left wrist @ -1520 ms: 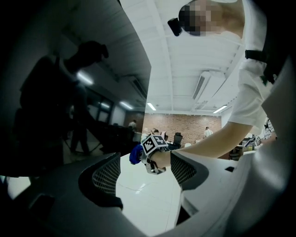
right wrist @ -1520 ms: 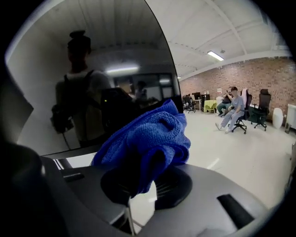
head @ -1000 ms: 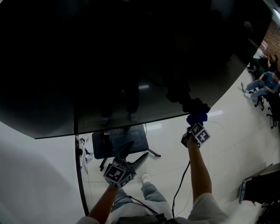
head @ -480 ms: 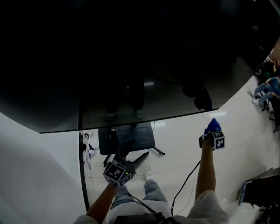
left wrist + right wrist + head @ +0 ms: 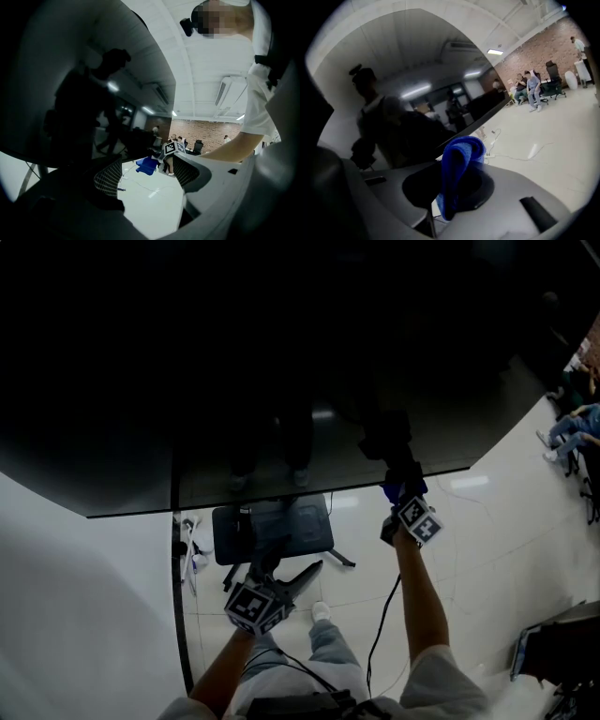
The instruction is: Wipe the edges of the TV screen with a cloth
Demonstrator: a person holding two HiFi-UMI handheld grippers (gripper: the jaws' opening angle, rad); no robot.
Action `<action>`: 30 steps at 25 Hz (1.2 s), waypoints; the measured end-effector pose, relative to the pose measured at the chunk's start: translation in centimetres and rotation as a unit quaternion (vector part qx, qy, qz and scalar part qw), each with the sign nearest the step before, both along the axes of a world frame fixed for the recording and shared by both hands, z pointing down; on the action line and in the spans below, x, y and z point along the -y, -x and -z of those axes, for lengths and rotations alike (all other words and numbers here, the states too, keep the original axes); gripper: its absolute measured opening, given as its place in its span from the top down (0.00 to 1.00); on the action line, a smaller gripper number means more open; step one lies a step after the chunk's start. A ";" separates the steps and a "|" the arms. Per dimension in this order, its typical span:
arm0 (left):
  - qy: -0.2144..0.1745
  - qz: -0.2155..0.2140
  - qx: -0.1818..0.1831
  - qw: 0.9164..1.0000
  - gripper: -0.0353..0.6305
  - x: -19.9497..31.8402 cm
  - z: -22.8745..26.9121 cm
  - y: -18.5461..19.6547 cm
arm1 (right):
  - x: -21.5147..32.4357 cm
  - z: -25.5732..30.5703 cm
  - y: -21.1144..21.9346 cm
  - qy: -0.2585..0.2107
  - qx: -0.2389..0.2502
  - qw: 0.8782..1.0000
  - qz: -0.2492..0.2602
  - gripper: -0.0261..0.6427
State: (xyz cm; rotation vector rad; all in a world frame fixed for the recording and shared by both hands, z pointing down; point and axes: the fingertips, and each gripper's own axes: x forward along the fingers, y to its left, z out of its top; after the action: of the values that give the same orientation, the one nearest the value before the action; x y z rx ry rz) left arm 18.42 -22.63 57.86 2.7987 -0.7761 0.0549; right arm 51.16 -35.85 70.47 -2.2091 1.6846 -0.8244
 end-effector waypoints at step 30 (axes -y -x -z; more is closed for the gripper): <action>-0.013 0.338 -0.006 0.941 0.47 1.4 -1.8 49.3 | 7.3 -2.7 72.8 0.017 -0.030 0.912 0.409 0.88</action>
State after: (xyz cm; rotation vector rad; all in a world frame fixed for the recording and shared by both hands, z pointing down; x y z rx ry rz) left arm -30.86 -24.04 59.67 2.3926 -1.6859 -0.0917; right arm -21.64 -43.18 73.19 -1.4932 2.6808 -0.9456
